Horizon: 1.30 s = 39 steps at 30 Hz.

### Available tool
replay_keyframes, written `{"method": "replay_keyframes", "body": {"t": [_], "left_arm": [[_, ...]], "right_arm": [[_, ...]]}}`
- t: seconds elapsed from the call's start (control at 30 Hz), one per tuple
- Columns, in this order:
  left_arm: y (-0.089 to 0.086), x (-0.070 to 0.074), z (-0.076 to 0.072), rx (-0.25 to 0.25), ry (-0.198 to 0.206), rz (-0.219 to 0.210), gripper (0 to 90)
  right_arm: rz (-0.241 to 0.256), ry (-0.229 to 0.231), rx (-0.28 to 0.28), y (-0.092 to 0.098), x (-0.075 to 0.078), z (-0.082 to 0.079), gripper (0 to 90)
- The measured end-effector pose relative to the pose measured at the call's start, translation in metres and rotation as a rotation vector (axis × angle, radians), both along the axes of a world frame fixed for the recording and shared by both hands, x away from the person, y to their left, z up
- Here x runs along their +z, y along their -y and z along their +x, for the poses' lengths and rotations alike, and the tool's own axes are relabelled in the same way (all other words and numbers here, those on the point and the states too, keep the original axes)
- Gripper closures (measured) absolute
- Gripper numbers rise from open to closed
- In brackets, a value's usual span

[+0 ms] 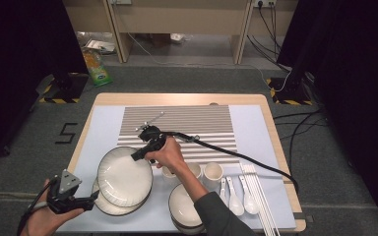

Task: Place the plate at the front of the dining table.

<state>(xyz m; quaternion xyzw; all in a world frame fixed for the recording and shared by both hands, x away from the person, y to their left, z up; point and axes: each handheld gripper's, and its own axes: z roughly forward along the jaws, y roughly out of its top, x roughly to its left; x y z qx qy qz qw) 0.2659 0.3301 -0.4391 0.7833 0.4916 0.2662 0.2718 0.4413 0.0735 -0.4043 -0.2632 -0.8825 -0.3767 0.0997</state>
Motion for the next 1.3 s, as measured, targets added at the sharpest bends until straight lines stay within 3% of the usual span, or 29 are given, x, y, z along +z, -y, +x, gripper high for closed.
{"method": "replay_keyframes", "body": {"t": [0.27, 0.67, 0.9, 0.93, 1.3], "left_arm": [[-0.009, 0.004, -0.001, 0.018, 0.003, -0.015, 15.4], [-0.028, 0.008, -0.002, 0.069, 0.009, -0.028, 15.5], [-0.032, 0.002, 0.001, 0.070, -0.034, -0.023, 15.6], [-0.034, -0.001, 0.003, 0.078, -0.043, -0.018, 15.6], [-0.040, -0.010, 0.007, 0.101, -0.076, 0.000, 16.3]], "right_arm": [[0.007, -0.005, -0.016, 0.004, 0.007, 0.008, 79.9], [0.080, -0.023, -0.076, 0.014, 0.026, 0.025, 80.0], [0.129, -0.034, -0.162, 0.032, 0.035, 0.045, 79.8], [0.144, -0.037, -0.194, 0.039, 0.035, 0.051, 79.8], [0.211, -0.080, -0.347, 0.077, 0.025, 0.076, 79.1]]}}
